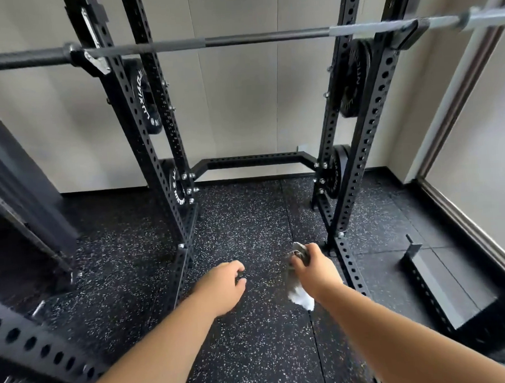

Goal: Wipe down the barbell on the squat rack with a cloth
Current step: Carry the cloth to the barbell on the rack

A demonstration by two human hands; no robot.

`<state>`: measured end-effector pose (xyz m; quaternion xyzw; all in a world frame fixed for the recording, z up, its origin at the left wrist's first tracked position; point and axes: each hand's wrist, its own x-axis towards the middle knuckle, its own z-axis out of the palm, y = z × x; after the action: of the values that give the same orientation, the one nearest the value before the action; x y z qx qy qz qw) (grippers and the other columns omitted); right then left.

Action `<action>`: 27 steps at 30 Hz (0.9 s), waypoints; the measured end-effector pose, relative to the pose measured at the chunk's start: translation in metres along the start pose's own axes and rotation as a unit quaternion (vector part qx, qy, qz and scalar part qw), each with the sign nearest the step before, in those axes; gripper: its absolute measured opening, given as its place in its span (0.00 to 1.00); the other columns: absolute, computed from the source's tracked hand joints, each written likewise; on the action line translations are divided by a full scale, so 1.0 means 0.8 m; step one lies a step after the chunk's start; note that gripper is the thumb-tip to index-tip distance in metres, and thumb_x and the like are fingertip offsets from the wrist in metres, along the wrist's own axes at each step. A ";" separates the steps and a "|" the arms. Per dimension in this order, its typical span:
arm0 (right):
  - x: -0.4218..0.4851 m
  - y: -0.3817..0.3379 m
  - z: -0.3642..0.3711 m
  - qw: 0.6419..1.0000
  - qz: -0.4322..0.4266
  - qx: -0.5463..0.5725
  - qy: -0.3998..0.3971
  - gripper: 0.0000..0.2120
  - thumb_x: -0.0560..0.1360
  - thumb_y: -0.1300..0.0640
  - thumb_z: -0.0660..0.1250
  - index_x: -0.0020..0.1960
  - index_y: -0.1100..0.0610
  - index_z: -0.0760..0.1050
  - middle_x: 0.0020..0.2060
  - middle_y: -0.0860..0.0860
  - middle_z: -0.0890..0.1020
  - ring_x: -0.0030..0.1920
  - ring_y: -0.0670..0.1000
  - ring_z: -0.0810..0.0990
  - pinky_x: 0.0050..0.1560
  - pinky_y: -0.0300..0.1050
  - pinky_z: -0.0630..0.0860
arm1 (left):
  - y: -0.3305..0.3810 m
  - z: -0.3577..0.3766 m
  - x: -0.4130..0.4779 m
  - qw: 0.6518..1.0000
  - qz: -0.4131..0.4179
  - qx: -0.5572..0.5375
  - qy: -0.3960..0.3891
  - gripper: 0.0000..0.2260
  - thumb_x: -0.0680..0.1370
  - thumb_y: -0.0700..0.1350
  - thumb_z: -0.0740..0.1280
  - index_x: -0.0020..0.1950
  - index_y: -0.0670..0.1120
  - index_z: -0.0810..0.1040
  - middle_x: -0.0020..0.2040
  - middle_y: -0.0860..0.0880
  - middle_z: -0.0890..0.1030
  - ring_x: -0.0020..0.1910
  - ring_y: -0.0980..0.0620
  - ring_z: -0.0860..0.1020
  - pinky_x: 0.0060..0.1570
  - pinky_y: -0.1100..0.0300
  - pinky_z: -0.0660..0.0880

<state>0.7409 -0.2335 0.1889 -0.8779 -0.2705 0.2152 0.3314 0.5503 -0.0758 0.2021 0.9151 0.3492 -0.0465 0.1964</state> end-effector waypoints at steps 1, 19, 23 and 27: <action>0.009 0.006 -0.008 1.000 0.001 0.003 0.002 0.10 0.84 0.43 0.63 0.57 0.48 0.69 0.44 0.47 0.83 0.42 0.50 0.83 0.44 0.52 0.83 | 0.009 0.000 0.010 1.000 0.001 0.001 0.001 0.15 0.85 0.55 0.60 0.72 0.57 0.72 0.65 0.56 0.76 0.51 0.53 0.77 0.50 0.53 0.79; 0.183 0.017 -0.080 0.998 0.041 0.001 0.037 0.09 0.85 0.47 0.63 0.62 0.47 0.67 0.43 0.47 0.80 0.40 0.51 0.82 0.39 0.50 0.80 | 0.073 -0.025 0.241 0.999 0.052 0.006 -0.006 0.15 0.85 0.55 0.60 0.71 0.57 0.72 0.64 0.55 0.77 0.54 0.52 0.77 0.57 0.50 0.79; 0.237 -0.002 -0.095 0.997 0.047 -0.014 0.062 0.12 0.84 0.45 0.64 0.64 0.47 0.67 0.47 0.49 0.81 0.42 0.52 0.83 0.43 0.52 0.82 | 0.074 -0.045 0.308 0.997 0.071 0.001 -0.010 0.15 0.85 0.54 0.60 0.71 0.56 0.72 0.63 0.55 0.77 0.53 0.52 0.77 0.55 0.51 0.79; 0.280 -0.022 -0.107 0.994 0.066 0.000 0.089 0.13 0.84 0.44 0.64 0.64 0.47 0.68 0.49 0.49 0.82 0.43 0.52 0.84 0.48 0.57 0.85 | 0.079 -0.069 0.369 0.995 0.097 0.018 -0.014 0.15 0.85 0.54 0.60 0.71 0.56 0.72 0.62 0.55 0.77 0.53 0.52 0.77 0.50 0.54 0.76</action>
<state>0.9531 -0.1239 0.2157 -0.9097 -0.1811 0.1573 0.3391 0.8113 0.0863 0.2080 0.9472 0.2549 -0.0464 0.1889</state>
